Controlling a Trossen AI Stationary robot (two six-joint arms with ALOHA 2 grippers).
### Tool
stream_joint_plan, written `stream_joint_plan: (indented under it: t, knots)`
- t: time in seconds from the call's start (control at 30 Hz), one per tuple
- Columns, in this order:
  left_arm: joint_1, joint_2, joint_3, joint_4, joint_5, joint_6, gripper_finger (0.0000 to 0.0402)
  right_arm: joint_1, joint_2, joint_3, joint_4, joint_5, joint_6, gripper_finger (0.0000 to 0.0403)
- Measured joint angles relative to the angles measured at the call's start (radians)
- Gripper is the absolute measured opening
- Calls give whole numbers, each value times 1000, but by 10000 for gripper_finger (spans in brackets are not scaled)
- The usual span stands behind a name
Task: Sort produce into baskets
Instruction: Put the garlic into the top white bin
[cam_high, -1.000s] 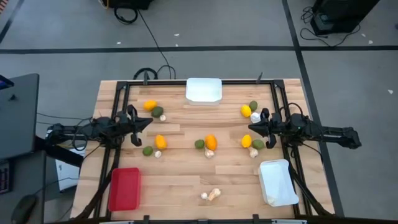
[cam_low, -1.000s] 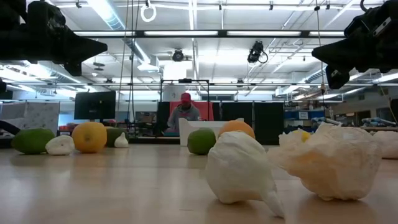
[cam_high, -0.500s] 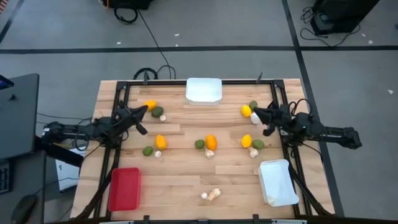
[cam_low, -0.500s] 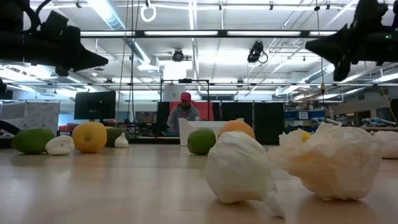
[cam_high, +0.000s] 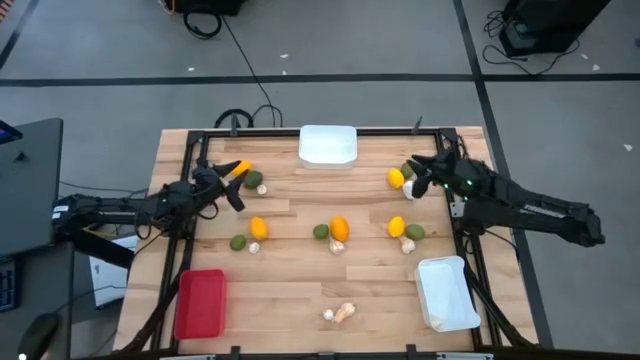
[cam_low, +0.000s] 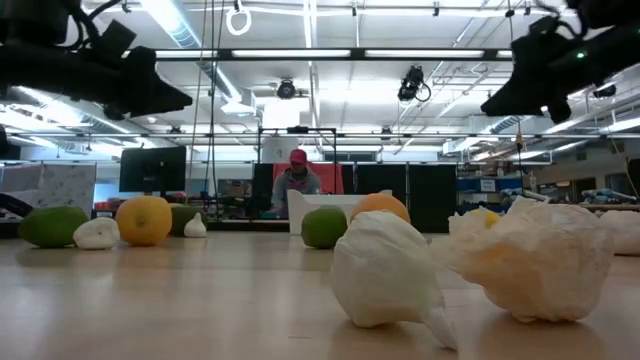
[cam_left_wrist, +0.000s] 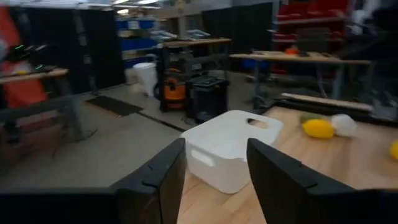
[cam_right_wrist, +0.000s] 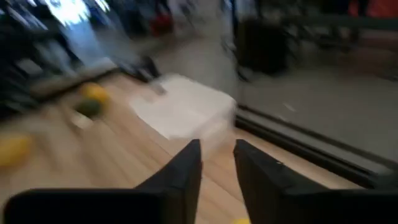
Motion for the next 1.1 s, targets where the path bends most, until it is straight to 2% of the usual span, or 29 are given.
stream_joint_plan:
  t: [0.2,0.3,0.43,0.57,0.83,1.1]
  knots:
    - [53,167,98,-32,134,1,158,-147,279,158,-173,10,29,193]
    - [61,257,134,-49,188,22,157,-212,415,240,-307,-79,35,213]
    - [58,372,142,-29,210,31,157,-250,570,332,-540,-277,17,221]
    - [60,456,144,54,194,76,157,-242,657,362,-680,-319,56,219]
    - [60,587,145,218,191,84,157,-218,742,337,-653,-287,45,220]
    - [60,676,145,289,191,84,157,-212,797,337,-612,-267,41,220]
